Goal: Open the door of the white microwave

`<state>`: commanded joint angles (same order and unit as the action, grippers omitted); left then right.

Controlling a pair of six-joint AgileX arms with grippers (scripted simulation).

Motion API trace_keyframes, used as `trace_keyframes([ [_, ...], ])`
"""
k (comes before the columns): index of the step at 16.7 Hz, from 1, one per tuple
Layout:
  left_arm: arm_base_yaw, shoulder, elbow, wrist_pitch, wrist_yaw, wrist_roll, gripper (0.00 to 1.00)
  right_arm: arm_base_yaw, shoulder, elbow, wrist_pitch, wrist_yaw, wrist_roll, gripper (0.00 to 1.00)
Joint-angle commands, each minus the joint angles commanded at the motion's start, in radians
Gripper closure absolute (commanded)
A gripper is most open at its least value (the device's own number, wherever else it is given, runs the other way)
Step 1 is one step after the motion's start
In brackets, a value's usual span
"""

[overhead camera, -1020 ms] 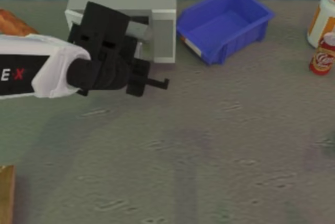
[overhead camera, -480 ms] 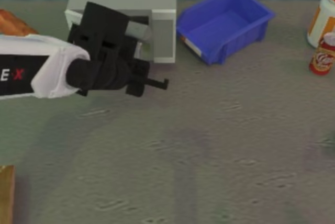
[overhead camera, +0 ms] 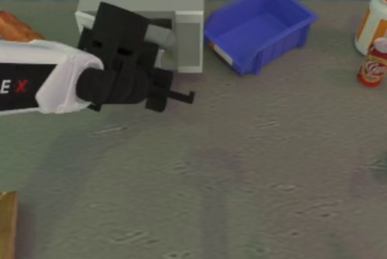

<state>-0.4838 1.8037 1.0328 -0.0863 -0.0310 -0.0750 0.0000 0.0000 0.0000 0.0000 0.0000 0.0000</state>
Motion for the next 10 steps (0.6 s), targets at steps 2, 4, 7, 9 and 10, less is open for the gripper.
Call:
trace_keyframes([
  [2,0.000,0.000,0.000,0.000,0.000,0.000,1.00,0.000,0.000,0.000,0.000,0.000,0.000,0.00],
  [4,0.000,0.000,0.000,0.000,0.000,0.000,1.00,0.000,0.000,0.000,0.000,0.000,0.000,0.00],
  [7,0.000,0.000,0.000,0.000,0.000,0.000,1.00,0.000,0.000,0.000,0.000,0.000,0.000,0.00],
  [9,-0.006,0.001,0.000,-0.001,0.010,-0.003,1.00,0.000,0.000,0.000,0.000,0.000,0.000,0.00],
  [10,-0.002,-0.003,-0.006,-0.001,0.015,0.006,1.00,0.000,0.000,0.000,0.000,0.000,0.000,0.00],
])
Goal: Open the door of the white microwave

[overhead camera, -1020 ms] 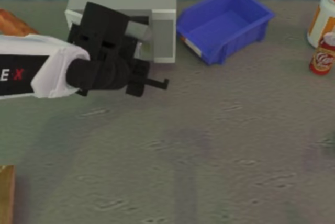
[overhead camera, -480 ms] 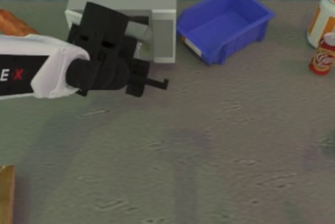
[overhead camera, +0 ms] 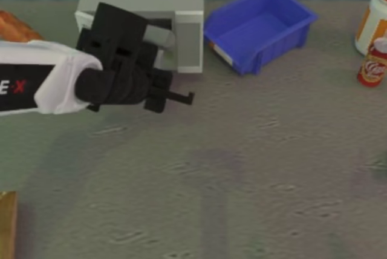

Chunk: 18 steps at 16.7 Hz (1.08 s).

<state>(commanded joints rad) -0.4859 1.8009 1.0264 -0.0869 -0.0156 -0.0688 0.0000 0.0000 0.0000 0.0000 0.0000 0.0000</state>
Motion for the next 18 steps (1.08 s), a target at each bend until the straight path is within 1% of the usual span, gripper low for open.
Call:
trace_keyframes([
  [5,0.020,-0.020,-0.023,0.007,0.026,0.041,1.00,0.000,0.000,0.000,0.000,0.000,0.000,0.00],
  [18,0.020,-0.020,-0.023,0.007,0.026,0.041,1.00,0.000,0.000,0.000,0.000,0.000,0.000,0.00],
])
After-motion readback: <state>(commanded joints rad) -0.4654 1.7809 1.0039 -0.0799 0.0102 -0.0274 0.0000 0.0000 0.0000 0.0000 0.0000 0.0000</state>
